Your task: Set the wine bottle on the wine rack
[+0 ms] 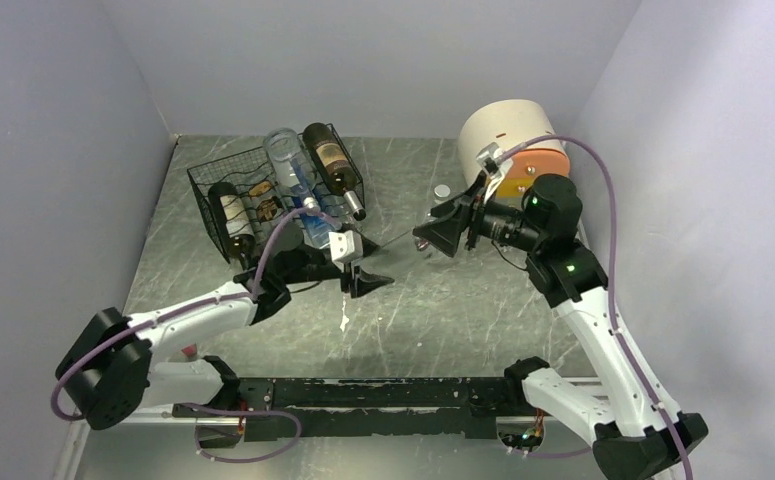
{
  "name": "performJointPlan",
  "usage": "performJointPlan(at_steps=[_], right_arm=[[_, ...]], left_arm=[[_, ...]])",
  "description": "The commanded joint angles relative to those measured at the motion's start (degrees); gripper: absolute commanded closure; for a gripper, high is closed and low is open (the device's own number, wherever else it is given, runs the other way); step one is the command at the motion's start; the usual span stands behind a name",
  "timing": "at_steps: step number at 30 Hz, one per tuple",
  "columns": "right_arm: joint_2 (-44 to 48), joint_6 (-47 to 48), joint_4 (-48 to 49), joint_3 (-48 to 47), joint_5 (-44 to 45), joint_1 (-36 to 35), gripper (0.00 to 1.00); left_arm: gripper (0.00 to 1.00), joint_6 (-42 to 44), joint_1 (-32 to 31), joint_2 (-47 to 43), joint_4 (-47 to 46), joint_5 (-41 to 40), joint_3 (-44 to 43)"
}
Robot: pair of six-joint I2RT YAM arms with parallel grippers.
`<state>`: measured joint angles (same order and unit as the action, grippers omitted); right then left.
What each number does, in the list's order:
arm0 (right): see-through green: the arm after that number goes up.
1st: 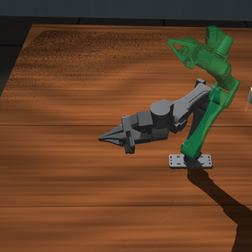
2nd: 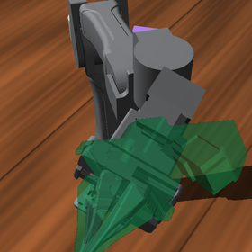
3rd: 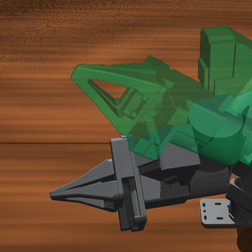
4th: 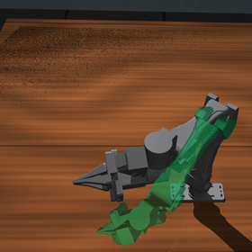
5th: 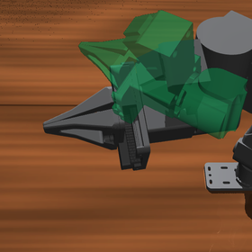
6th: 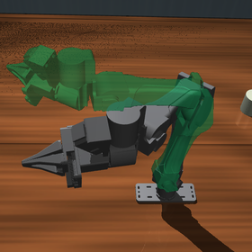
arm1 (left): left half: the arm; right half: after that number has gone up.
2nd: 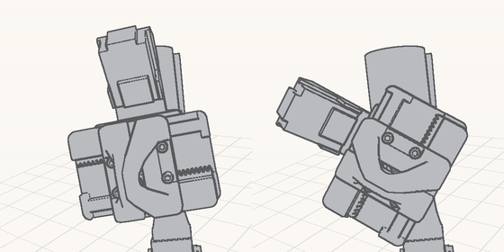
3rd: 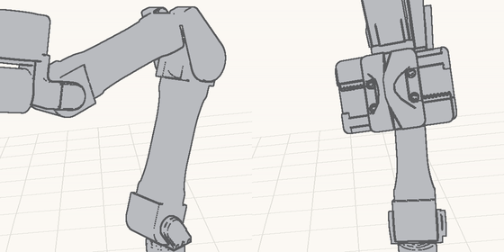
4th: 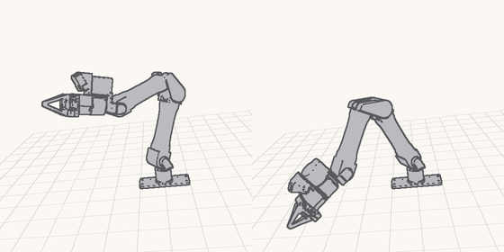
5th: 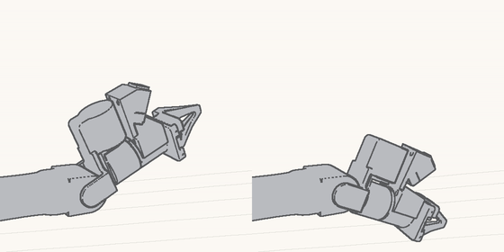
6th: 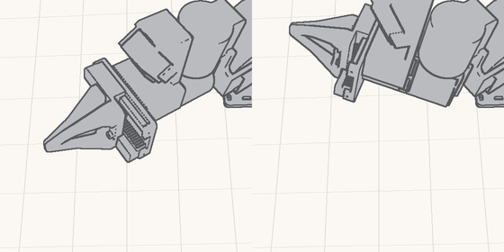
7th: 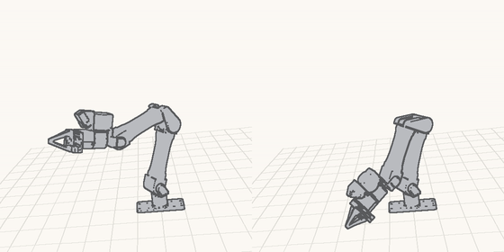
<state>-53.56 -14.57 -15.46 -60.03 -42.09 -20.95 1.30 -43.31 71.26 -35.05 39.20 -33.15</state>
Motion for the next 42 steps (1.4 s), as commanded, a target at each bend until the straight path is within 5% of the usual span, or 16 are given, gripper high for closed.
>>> performJointPlan(at_steps=[1,16,23,42], right_arm=[[1.65,3.50,-5.90,-6.03,4.00,0.19,0.27],[3.07,6.27,-14.65,-20.45,10.51,0.20,0.26],[-1.25,8.26,-22.48,-27.75,10.86,0.19,0.26],[-3.40,12.57,-25.97,-21.39,8.20,0.12,0.29]], left_arm=[[0.93,21.53,-1.53,-4.90,5.56,-7.88,-8.13],[0.93,56.69,-2.82,-6.30,18.83,-21.06,-23.81],[0.93,73.43,-5.66,-3.92,15.64,-20.32,-28.37],[0.93,86.57,-5.65,-1.34,24.45,-17.47,-31.58]])
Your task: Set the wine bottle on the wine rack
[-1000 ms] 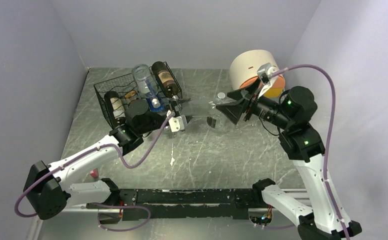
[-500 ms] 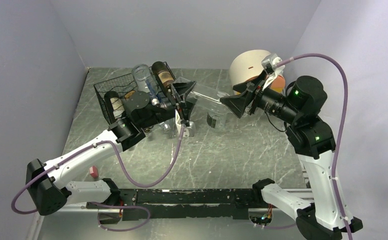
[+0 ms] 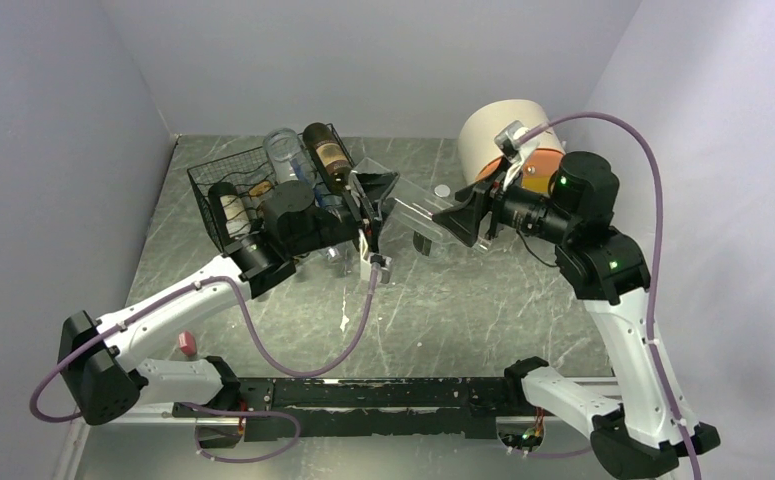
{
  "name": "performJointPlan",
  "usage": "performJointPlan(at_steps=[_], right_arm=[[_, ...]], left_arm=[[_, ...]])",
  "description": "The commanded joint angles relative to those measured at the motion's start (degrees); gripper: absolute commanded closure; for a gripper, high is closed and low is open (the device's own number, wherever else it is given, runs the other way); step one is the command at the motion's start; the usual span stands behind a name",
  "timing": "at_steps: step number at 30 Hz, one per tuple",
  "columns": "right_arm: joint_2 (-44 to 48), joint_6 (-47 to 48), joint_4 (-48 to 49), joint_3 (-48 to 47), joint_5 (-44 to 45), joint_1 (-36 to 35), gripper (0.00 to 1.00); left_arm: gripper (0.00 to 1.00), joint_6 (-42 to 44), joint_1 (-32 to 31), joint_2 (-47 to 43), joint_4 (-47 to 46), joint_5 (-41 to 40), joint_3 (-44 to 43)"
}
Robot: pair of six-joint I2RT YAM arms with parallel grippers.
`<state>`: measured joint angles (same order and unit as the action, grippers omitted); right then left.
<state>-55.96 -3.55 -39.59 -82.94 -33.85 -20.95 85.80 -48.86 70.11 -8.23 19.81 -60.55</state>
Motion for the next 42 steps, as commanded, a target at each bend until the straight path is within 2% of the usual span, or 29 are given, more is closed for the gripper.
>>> performJointPlan(at_steps=[1,12,16,17,20,21,22,24,25,27,29,30,31,38,42], right_arm=[[-1.22,1.80,-1.95,2.00,0.19,0.04,0.29],[-2.60,3.30,-2.49,6.05,1.57,-2.85,0.29],[-3.57,3.18,-2.17,6.25,2.48,-3.42,0.34],[-3.90,3.09,-2.11,6.10,3.24,-3.55,0.38],[-3.94,2.03,-0.68,5.29,5.73,-3.66,0.58],[-3.90,1.69,-0.20,5.25,5.92,-3.66,0.66],[-3.83,1.36,0.21,5.12,6.21,-3.66,0.80],[-4.10,0.99,0.24,4.71,6.63,-3.66,0.99],[-4.22,0.81,0.30,4.59,6.91,-3.68,1.00],[-4.23,0.42,0.66,4.62,7.24,-3.66,1.00],[-3.72,-0.41,1.76,4.98,7.72,-3.66,1.00],[-3.37,-1.02,2.65,5.20,8.00,-3.66,1.00],[-3.10,-1.66,3.48,5.36,8.19,-3.66,1.00],[-1.70,-5.43,7.32,6.36,10.99,-3.66,1.00],[-1.61,-6.29,7.67,7.54,13.54,-3.66,1.00]], left_arm=[[0.93,1.76,-0.13,-0.19,-3.01,1.95,-3.88],[0.93,-1.26,-0.14,0.71,-3.01,3.28,-4.62],[0.93,-1.60,-0.09,0.90,-2.41,3.28,-4.85],[0.93,-1.64,-0.09,0.90,-2.14,3.16,-5.01],[0.93,-2.54,-0.09,1.25,0.30,2.85,-6.30],[0.93,-2.89,-0.14,1.33,0.81,2.86,-6.67],[0.93,-3.38,-0.10,1.37,0.96,2.76,-6.80],[0.92,-4.54,-0.10,1.49,1.45,2.33,-7.15],[0.85,-5.53,-0.09,1.59,1.69,1.96,-7.39],[0.62,-7.79,-0.11,1.85,2.67,1.07,-7.63],[0.34,-11.13,-0.11,1.96,2.74,-0.41,-7.38],[0.15,-13.02,-0.12,2.04,2.32,-0.89,-7.07],[0.01,-14.83,-0.10,2.05,1.95,-1.33,-6.61],[0.01,-25.44,-0.01,1.74,-2.61,-4.54,-1.68],[0.01,-32.47,0.03,-0.51,-7.50,-9.20,2.50]])
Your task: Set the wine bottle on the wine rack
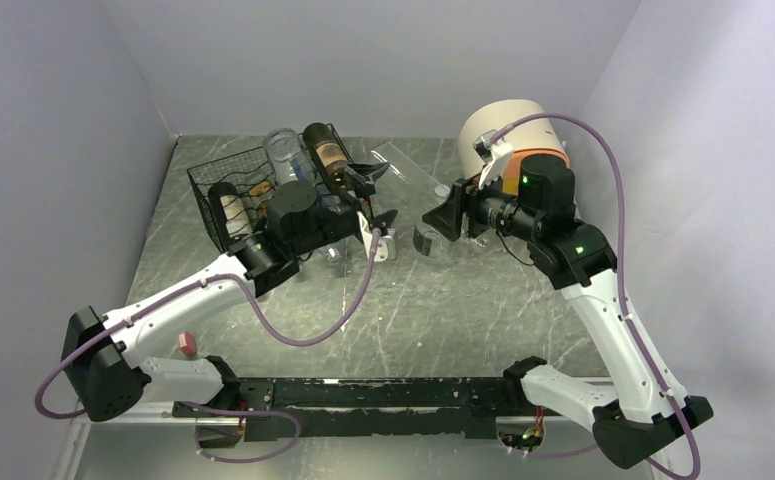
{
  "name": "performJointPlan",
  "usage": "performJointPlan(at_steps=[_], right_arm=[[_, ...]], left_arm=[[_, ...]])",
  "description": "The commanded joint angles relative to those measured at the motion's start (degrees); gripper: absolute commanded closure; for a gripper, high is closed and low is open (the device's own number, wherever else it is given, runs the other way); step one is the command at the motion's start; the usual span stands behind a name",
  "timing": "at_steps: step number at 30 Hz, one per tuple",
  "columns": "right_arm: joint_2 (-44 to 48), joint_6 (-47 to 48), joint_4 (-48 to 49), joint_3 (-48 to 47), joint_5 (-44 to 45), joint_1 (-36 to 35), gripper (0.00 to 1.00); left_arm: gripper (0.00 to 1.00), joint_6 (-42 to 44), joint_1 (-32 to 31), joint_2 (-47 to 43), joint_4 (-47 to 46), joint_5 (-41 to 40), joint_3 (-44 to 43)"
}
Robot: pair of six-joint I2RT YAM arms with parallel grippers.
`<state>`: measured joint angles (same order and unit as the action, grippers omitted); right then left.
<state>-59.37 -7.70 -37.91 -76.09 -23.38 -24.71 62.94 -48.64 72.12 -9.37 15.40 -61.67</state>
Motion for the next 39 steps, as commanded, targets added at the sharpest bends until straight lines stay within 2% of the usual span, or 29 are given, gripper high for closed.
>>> performJointPlan(at_steps=[1,6,9,12,15,18,23,26,29,33,39], right_arm=[[1.81,-2.48,6.45,1.15,3.56,0.10,1.00],[1.35,-4.16,9.76,3.97,3.35,0.07,1.00],[0.56,-5.57,12.60,5.24,1.76,0.01,1.00],[-0.79,-7.07,15.60,6.03,0.85,-0.65,1.00],[-2.69,-8.39,18.68,6.39,2.08,-3.09,1.00],[-5.77,-8.90,21.43,5.92,7.75,-9.96,1.00],[-13.40,-12.53,28.68,4.68,17.03,-18.55,1.00],[-19.36,-14.38,34.00,3.30,22.74,-23.73,1.00],[-26.10,-15.75,37.08,-0.80,28.42,-28.17,1.00],[-34.97,-17.19,39.24,-7.40,41.31,-33.87,1.00],[-48.14,-18.57,39.09,-19.04,46.36,-36.00,1.00]], left_arm=[[0.01,-11.56,-0.07,-3.38,-7.31,-5.37,4.71],[0.01,-24.96,0.17,-8.48,-12.75,-12.94,9.84],[0.01,-37.57,0.21,-11.54,-13.54,-20.93,10.32],[0.01,-54.85,0.34,-12.44,-3.50,-31.79,4.60],[0.01,-63.04,0.36,-12.22,9.99,-35.49,-2.75],[0.01,-65.58,0.39,-14.69,14.23,-36.93,-5.36],[0.01,-69.31,0.48,-18.90,25.34,-51.73,-12.95],[0.01,-67.56,0.43,-21.85,28.19,-57.00,-14.76],[0.01,-64.99,0.47,-25.43,28.61,-57.80,-14.18],[0.01,-64.22,0.48,-29.32,29.04,-58.17,-13.74],[0.01,-63.84,0.42,-31.25,32.61,-60.16,-14.61]])
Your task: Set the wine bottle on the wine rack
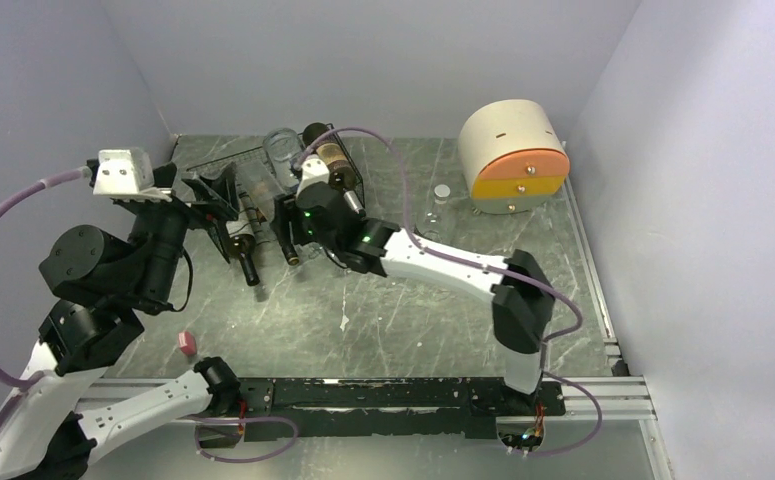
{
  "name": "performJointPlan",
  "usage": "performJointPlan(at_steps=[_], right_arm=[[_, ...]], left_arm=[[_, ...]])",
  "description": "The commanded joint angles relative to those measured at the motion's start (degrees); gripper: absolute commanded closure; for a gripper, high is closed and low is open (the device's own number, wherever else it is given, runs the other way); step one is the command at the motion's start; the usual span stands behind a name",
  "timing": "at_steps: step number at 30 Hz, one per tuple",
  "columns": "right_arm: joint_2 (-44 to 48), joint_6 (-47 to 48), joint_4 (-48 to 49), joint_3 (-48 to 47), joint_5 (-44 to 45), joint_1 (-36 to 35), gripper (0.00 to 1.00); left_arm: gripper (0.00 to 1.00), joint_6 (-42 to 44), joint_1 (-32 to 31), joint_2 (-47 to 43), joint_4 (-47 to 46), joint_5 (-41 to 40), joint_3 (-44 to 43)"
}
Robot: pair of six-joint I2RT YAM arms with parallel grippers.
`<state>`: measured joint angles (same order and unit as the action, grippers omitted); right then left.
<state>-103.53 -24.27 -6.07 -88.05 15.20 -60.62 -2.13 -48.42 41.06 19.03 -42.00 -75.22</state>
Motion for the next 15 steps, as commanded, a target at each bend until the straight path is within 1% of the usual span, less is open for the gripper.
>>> performJointPlan(at_steps=[1,5,10,15], right_arm=[[-5.87,-2.08,7.18,-8.87,8.34,-0.25,1.00],[-11.68,-0.85,7.38,-15.11,10.73,-0.76,1.00],[-20.48,-0.24,7.06,-23.11,11.46,-0.73,1.00],[-26.75,0.77,7.12,-29.21,12.62,-0.73,1.00]], left_arm=[[0.01,1.29,0.25,-0.55,4.40,-2.82,-0.92],[0.01,1.67,0.25,-1.39,4.05,-2.85,0.25],[0.01,2.04,0.26,-1.25,3.50,-2.71,0.86],[0.01,2.34,0.26,-0.71,3.48,-2.78,1.16]])
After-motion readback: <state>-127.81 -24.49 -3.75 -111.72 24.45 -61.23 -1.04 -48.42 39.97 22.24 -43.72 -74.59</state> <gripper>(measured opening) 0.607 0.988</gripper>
